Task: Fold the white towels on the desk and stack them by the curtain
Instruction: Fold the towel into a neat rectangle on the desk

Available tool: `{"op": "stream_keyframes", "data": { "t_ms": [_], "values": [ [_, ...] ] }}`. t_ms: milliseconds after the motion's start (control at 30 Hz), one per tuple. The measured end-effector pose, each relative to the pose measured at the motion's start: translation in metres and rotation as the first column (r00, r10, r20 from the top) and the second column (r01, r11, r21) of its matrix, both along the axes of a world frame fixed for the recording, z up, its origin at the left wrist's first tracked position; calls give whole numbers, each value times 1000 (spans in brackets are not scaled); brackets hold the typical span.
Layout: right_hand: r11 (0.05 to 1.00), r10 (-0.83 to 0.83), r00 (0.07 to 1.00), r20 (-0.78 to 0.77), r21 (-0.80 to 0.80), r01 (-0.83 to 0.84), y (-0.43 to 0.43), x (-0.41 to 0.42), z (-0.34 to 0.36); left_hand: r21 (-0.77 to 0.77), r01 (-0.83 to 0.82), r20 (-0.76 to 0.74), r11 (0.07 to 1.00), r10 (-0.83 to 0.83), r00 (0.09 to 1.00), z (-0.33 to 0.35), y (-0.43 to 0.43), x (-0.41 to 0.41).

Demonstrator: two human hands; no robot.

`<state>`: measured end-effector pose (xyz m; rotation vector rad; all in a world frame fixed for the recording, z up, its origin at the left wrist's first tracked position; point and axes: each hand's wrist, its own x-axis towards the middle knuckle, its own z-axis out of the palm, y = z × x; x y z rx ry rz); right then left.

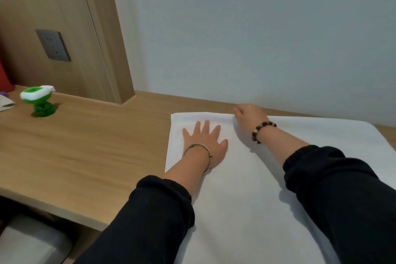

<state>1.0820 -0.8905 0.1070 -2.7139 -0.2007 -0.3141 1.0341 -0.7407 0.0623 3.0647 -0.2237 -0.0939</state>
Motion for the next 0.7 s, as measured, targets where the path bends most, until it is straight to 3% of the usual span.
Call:
{"op": "stream_keyframes", "data": {
  "t_ms": [67,233,700],
  "values": [
    [997,-32,997,-71,66,36,3,13,11,2,-5,4,1000,5,1000,0,0,-1],
    [980,31,950,-311,-177,-89,5,33,22,-7,-9,8,1000,9,1000,0,0,-1],
    [875,66,968,-244,-452,-174,16,38,16,-43,1,21,999,0,1000,-1,0,0]
  ]
}}
